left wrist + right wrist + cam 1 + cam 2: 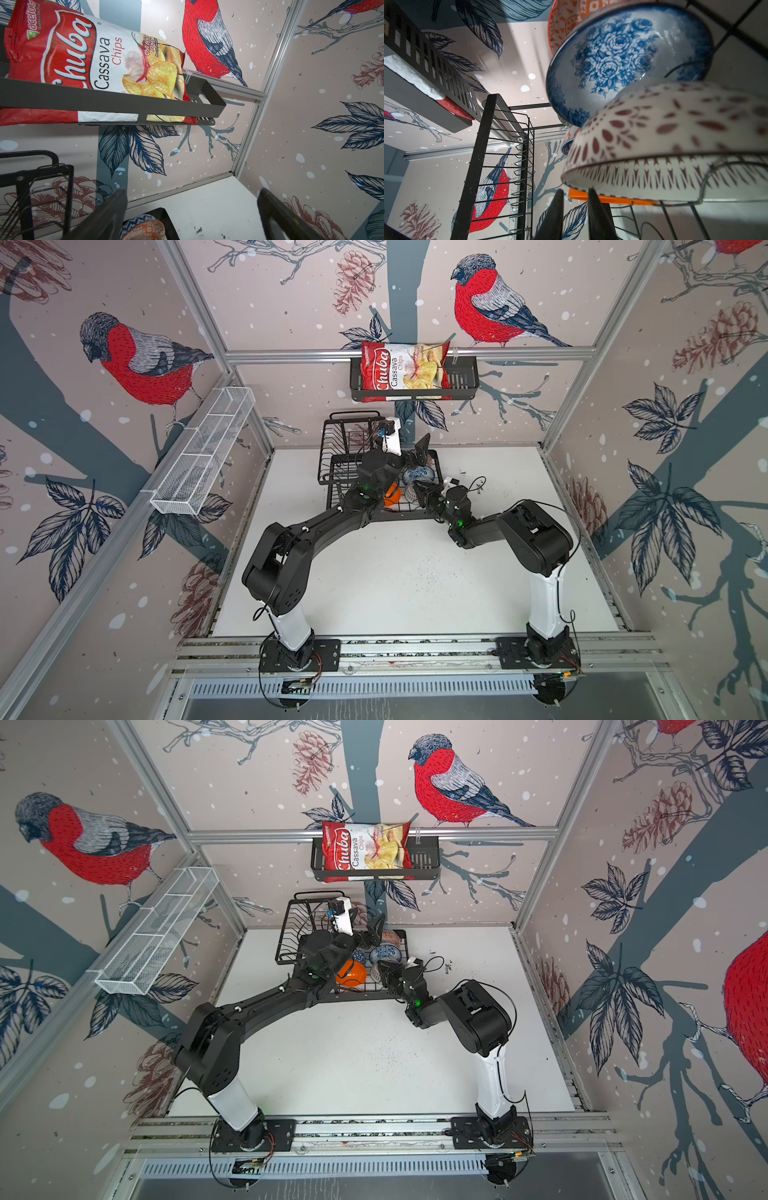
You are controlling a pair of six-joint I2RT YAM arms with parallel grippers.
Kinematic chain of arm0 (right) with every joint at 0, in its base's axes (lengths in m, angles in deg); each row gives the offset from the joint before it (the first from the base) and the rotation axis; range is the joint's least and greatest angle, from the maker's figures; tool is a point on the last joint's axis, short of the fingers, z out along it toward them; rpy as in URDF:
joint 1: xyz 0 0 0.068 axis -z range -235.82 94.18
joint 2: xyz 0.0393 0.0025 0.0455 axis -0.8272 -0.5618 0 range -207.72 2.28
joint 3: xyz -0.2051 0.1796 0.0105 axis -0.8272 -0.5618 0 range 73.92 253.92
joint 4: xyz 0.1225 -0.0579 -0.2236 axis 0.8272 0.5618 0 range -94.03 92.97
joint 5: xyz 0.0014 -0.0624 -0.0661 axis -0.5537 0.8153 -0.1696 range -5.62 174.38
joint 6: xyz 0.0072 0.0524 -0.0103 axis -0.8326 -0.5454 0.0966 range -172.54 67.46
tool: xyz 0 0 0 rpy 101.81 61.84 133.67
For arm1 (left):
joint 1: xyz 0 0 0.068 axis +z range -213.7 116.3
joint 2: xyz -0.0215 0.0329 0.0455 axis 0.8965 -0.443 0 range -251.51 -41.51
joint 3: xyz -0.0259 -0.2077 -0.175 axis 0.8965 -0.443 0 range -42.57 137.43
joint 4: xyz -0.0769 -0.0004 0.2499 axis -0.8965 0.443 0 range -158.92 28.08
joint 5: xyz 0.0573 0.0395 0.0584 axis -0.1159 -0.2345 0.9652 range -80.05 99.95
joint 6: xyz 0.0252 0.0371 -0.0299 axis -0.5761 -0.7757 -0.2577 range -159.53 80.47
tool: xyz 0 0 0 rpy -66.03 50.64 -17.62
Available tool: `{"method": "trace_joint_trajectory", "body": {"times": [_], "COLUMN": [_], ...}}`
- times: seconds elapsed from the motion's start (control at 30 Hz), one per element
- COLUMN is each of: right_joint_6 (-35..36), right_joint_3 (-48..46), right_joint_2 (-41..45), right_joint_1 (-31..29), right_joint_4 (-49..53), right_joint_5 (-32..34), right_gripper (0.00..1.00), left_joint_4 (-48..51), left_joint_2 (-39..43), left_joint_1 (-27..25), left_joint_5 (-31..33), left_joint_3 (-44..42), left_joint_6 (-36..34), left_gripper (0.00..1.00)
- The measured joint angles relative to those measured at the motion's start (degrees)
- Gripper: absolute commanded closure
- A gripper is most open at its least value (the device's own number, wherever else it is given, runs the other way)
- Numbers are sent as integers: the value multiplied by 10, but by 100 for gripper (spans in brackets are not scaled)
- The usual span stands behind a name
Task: Load the bowls into the dish rack
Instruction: 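Lower the red-patterned bowl into a rack slot beside the blue floral bowl, then open the right gripper and withdraw both grippers from the rack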
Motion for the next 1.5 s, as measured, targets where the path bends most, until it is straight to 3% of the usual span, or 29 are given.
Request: {"method": "trace_joint_trajectory", "body": {"times": [0.33,0.7,0.97,1.07,1.13,1.4,1.5], "right_joint_6": [3,19,57,88,116,282,367], "right_joint_3": [0,-13,-28,-36,-40,-31,0], "right_joint_2": [4,35,99,143,177,332,379], "right_joint_1": [0,1,-1,-5,-8,41,84], "right_joint_4": [9,43,79,104,132,320,416], "right_joint_5": [-7,-8,17,34,47,72,83], "right_gripper": [73,62,40,21,0,0,0], "left_joint_4": [0,0,13,28,42,115,156], "left_joint_2": [0,1,30,56,80,249,323], "left_joint_1": [0,0,0,0,0,28,65], "left_joint_5": [0,0,1,7,17,107,186], "left_joint_3": [0,0,-5,-10,-13,-122,-172], "left_joint_6": [0,0,1,5,3,-35,-33], "left_gripper": [2,2,2,2,2,2,2]}}
